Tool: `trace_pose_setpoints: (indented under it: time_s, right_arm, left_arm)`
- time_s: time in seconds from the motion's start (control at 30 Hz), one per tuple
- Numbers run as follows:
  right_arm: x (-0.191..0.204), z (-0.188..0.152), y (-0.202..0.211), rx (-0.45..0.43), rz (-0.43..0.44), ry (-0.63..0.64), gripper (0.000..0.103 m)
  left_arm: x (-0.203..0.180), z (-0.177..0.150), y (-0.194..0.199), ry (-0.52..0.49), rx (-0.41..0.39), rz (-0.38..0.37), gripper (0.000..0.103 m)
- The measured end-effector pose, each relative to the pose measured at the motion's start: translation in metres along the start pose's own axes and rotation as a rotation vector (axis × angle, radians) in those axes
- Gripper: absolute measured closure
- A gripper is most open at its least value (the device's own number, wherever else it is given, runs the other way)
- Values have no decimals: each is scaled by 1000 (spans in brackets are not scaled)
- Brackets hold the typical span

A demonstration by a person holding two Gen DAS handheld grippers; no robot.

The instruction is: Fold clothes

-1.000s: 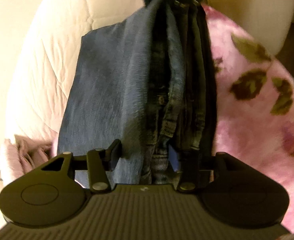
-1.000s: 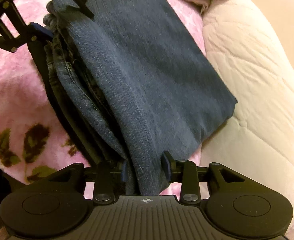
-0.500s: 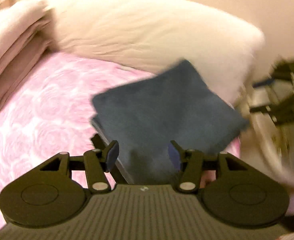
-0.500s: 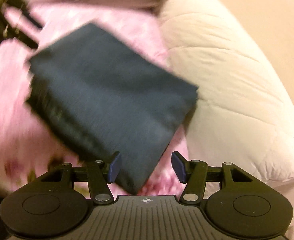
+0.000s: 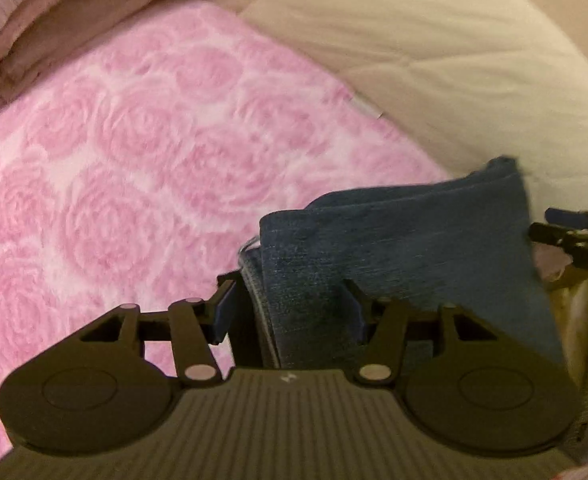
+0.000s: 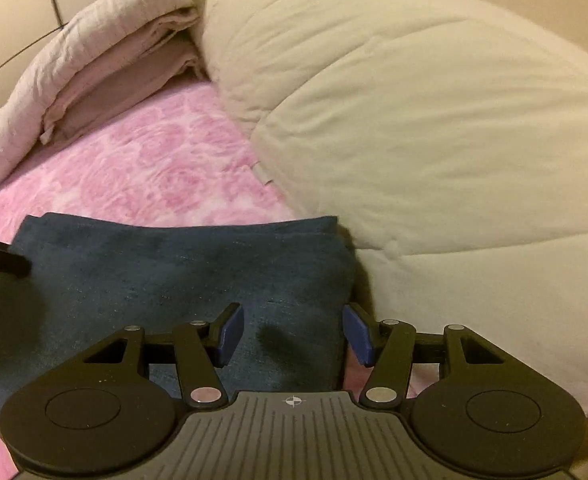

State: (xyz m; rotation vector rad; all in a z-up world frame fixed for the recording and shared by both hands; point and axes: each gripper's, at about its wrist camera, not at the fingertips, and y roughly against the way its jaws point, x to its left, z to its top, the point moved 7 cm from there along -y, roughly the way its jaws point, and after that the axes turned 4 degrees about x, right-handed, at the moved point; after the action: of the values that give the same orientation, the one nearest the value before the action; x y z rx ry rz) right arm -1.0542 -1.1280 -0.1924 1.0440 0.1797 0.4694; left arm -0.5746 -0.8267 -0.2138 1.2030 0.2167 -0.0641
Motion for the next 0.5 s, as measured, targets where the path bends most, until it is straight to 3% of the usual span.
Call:
trace_pose_setpoints:
  time_s: [0.2,0.37,0.5]
  right_arm:
    - [34,3,8,-50,100,159,47]
    - [103,-14,31,-27,247,322,47]
    - [150,-32,33,3,292,380,47]
  left_arm:
    - [-1,-5,-34,-9,21,48,47]
    - [20,-10,-32,104,10,-79,43]
    - [28,-22,4,104,-29,-143,55]
